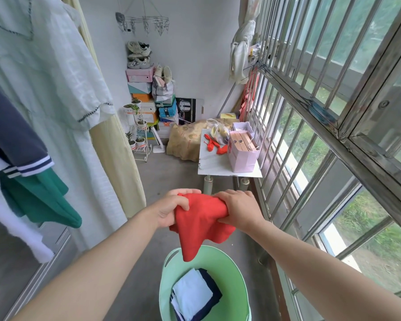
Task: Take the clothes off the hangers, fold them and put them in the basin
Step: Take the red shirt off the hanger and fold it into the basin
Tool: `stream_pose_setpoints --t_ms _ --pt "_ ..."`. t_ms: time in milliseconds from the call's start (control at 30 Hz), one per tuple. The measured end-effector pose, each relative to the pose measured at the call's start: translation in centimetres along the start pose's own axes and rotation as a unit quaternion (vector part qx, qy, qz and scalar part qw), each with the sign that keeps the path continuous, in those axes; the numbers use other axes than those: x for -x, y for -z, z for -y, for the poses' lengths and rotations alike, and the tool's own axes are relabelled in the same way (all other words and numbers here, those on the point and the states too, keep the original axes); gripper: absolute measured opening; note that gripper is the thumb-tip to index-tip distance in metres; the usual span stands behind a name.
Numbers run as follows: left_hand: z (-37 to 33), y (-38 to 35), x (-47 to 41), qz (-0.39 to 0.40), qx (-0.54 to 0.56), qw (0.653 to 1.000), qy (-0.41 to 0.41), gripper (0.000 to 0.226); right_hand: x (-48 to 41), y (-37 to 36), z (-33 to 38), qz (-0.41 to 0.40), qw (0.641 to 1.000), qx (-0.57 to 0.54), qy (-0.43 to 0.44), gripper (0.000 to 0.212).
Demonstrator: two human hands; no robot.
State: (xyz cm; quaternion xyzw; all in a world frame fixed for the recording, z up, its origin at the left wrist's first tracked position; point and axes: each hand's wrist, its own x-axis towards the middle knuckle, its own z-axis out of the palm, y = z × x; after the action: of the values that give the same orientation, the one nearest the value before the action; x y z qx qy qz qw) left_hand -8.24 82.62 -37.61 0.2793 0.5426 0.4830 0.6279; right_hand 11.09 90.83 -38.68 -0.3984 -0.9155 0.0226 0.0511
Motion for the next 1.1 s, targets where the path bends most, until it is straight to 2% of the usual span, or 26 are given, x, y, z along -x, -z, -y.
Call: stream_pose_setpoints --t_ms 67,167,300,367,467,567,633,667,733,800,900,1000,1100 --pt "0.4 0.9 0.1 0.002 0.010 1.000 0.022 0.061 -0.2 -0.3 0.0 -0.001 1.000 -0.006 0.004 0.037" --pt "0.8 1.9 0.3 -0.016 -0.066 0.996 0.050 0.055 -0.3 -0.9 0.2 0.027 0.996 -0.082 0.003 0.013" --pt "1.2 2.2 0.4 -0.057 -0.192 0.978 0.065 0.040 -0.5 -1.9 0.3 0.082 0.989 -0.120 0.009 0.020" --pt "1.6 2.5 0.4 -0.068 -0.265 0.962 0.023 0.037 -0.5 -2.4 0.4 0.105 0.986 -0.127 -0.010 0.023" --pt "2.6 2.2 0.1 -0.048 -0.449 0.889 -0.074 0.065 -0.3 -3.1 0.9 0.135 0.984 -0.120 -0.013 0.026" --pt "4.8 1.4 -0.8 0.007 -0.619 0.780 -0.092 0.088 0.1 -4.1 2.0 0.155 0.982 -0.102 -0.011 0.023" --pt "6.5 1.3 -1.3 0.020 -0.698 0.712 -0.072 0.084 0.3 -4.7 2.4 0.160 0.981 -0.106 -0.022 0.027" --pt "7.4 1.5 -1.7 0.013 -0.709 0.702 -0.064 0.070 0.5 -5.2 2.4 0.164 0.980 -0.111 -0.032 0.028" --pt "8.8 2.0 -2.1 -0.012 -0.709 0.703 -0.059 0.039 1.1 -6.1 2.2 0.170 0.978 -0.110 -0.046 0.030" --pt "9.8 2.3 -2.5 -0.006 -0.710 0.701 -0.067 0.028 1.9 -7.2 1.7 0.169 0.979 -0.099 -0.057 0.032" --pt "10.8 2.0 -3.3 0.022 -0.713 0.697 -0.068 0.026 2.6 -9.0 0.4 0.169 0.979 -0.091 -0.072 0.032" --pt "12.1 2.3 -4.5 0.038 -0.682 0.727 -0.063 0.027 2.5 -10.6 -1.0 0.166 0.979 -0.092 -0.074 0.031" --pt "13.2 2.8 -5.3 0.013 -0.658 0.752 -0.040 0.037 2.5 -12.1 -2.6 0.166 0.978 -0.095 -0.081 0.025"
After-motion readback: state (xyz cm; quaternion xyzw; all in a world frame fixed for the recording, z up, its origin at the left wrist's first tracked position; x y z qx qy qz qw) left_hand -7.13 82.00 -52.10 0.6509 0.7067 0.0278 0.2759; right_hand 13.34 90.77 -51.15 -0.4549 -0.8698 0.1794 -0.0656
